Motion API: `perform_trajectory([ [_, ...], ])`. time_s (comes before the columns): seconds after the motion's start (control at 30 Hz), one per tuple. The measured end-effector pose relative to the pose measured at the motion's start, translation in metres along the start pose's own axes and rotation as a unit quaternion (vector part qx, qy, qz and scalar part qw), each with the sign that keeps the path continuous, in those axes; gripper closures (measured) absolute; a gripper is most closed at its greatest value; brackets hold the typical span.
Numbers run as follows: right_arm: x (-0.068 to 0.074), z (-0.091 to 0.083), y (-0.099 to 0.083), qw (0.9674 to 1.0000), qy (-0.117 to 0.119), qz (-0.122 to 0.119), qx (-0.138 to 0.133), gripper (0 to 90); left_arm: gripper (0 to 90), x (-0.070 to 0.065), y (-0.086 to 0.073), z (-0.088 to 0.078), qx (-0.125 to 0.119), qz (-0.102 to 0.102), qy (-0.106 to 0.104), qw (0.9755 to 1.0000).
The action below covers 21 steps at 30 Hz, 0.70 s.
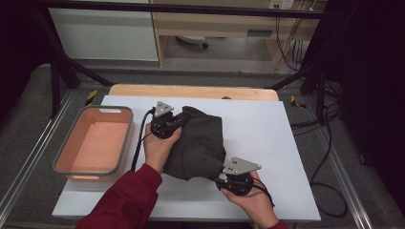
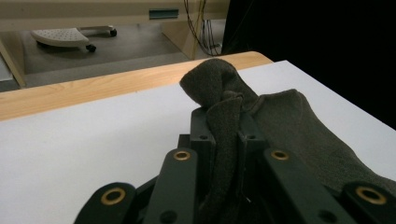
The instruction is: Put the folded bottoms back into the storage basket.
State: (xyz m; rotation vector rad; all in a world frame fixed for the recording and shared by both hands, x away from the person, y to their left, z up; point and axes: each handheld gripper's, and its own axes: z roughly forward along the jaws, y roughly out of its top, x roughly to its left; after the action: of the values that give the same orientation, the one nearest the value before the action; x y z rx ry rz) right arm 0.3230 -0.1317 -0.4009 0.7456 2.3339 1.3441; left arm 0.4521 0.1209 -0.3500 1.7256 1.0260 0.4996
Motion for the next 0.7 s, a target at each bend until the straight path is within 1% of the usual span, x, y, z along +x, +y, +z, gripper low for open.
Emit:
perform_trajectory([
  [0.03, 0.0, 0.001, 0.002, 1.0, 0.001, 0.0, 0.0, 66.5, 80.2, 0.001, 0.001, -0.001, -0.003, -0.003, 0.001, 1.0],
  [0.23, 0.001, 0.006, 0.017, 1.0, 0.009, -0.004, 0.0, 66.5, 80.2, 0.011, 0.009, -0.012, -0.007, -0.007, 0.007, 0.9999],
  [0.47, 0.004, 0.015, 0.031, 0.9997, 0.023, -0.006, -0.001, 66.4, 80.2, 0.022, 0.018, -0.025, -0.01, -0.005, 0.014, 0.9998],
  [0.53, 0.004, 0.017, 0.035, 0.9996, 0.026, -0.005, -0.001, 66.4, 80.2, 0.025, 0.02, -0.028, -0.01, -0.004, 0.016, 0.9998],
  [0.7, 0.005, 0.022, 0.043, 0.9995, 0.031, -0.011, -0.001, 66.3, 80.2, 0.031, 0.024, -0.032, -0.012, -0.005, 0.02, 0.9997],
])
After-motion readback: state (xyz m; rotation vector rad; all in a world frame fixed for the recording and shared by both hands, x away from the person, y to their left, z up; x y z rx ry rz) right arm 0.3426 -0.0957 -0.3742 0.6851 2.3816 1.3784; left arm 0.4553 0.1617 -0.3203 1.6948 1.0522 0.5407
